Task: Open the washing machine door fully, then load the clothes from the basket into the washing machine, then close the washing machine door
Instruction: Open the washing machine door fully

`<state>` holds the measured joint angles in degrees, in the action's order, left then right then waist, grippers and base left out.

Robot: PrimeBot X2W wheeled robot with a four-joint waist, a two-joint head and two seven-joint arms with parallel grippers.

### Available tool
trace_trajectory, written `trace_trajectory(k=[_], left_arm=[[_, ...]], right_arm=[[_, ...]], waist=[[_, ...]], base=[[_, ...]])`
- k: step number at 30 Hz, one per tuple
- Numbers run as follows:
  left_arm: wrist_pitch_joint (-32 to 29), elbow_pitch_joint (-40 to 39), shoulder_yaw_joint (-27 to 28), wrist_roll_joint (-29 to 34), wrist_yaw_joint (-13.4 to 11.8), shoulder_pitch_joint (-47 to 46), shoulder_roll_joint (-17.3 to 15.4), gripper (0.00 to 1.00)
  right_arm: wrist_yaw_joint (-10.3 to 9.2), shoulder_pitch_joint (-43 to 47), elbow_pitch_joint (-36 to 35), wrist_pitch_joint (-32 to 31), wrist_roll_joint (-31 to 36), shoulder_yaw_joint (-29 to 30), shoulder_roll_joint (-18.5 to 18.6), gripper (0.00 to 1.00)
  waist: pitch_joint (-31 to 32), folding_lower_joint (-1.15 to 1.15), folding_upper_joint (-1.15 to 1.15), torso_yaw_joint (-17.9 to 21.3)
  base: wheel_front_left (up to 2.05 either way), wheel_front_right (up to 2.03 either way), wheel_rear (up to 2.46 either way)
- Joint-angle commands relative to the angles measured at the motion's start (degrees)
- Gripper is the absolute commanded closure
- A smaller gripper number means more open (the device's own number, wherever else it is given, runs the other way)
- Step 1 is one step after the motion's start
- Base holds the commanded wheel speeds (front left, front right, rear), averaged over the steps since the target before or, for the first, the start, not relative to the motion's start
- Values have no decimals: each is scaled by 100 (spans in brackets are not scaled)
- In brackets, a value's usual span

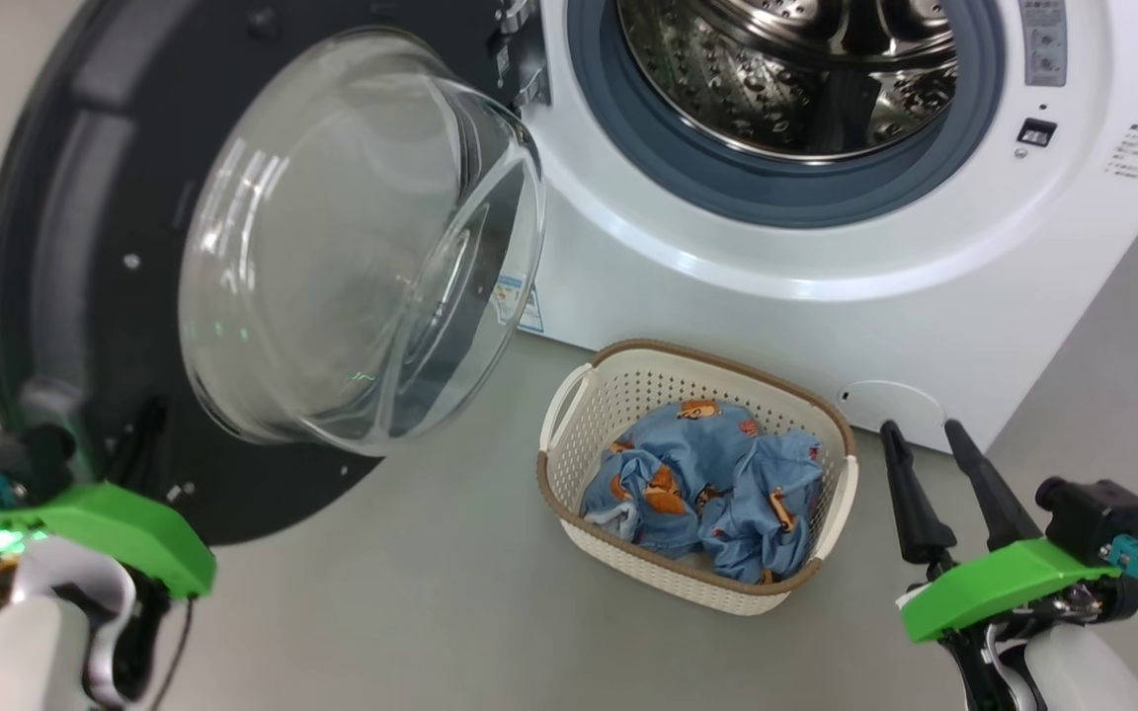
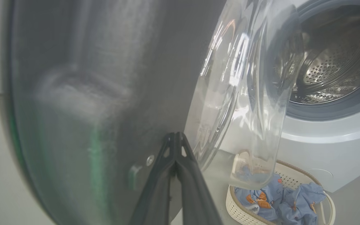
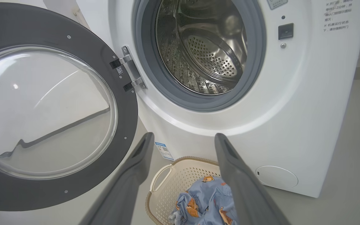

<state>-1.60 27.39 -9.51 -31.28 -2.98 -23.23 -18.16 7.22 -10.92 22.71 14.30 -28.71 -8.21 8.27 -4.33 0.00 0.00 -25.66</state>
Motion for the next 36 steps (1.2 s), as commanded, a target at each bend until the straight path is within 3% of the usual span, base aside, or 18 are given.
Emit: trace_trajectory(k=[1,19,36], left_arm=[[12,35,292,10,-28,-402,-384,100],[408,2560,13,311,573,-2059,-920,100],[977,3587,-221,333,829,-2475,-787,100]], right_arm=[[26,-239,-151,70,42,-81,0,0],[26,-493,-88,70,45,-120,-93,0],[26,-454,-83,70,28,-80,-61,0]], waist=[[-93,0,0,-67],[-308,0,0,40],[-240,0,0,98]], base=[[0,0,0],[0,0,0],[0,0,0]])
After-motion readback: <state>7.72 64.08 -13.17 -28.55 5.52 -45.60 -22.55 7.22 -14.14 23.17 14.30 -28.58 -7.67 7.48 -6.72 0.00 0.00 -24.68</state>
